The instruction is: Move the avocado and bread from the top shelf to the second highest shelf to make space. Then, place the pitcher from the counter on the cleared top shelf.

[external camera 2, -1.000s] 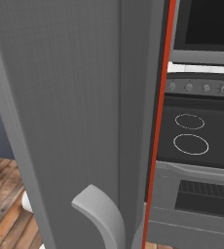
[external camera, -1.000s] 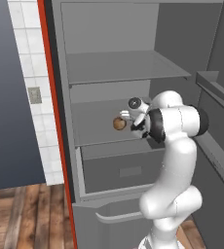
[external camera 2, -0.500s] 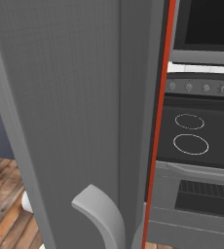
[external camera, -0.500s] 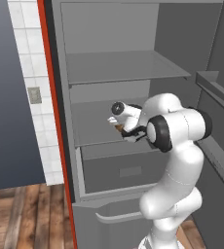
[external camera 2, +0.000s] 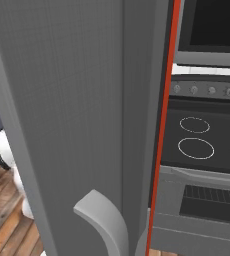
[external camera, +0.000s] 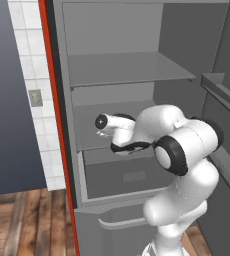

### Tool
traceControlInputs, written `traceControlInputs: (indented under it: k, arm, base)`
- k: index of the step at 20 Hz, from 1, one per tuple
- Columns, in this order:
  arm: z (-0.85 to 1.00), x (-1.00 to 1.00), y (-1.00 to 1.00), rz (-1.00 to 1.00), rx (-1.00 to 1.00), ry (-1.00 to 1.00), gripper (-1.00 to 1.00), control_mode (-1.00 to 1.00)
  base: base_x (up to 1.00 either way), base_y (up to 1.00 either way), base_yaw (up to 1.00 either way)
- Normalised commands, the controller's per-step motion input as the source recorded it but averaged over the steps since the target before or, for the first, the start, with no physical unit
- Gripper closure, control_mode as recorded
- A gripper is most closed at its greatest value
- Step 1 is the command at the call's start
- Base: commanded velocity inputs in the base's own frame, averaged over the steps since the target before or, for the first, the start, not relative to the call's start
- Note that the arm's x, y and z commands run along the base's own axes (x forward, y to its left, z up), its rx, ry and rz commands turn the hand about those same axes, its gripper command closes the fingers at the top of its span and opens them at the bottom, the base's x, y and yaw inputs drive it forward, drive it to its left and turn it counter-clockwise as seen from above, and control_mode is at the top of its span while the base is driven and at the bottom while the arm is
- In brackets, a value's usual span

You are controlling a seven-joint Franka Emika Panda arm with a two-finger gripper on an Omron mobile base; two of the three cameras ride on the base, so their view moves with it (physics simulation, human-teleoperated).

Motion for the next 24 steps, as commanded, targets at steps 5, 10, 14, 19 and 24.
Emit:
traceControlInputs:
  k: [5,10,14,19,24]
  arm:
    - [0.33,-0.76,-0.03,0.0,0.0,0.0,-1.0,-1.0]
    - [0.4,-0.96,0.0,0.0,0.0,0.0,-1.0,-1.0]
    - [0.43,-0.95,0.0,0.0,0.02,0.03,-1.0,-1.0]
    - [0.49,-0.76,-0.25,0.0,0.08,0.01,-1.0,-1.0]
    - [0.57,-0.47,-0.29,0.01,0.11,0.0,-1.0,-1.0]
  base:
    - [0.0,0.0,0.0]
    - [0.0,0.0,0.0]
    - [0.0,0.0,0.0]
    - [0.0,0.0,0.0]
    - [0.0,0.0,0.0]
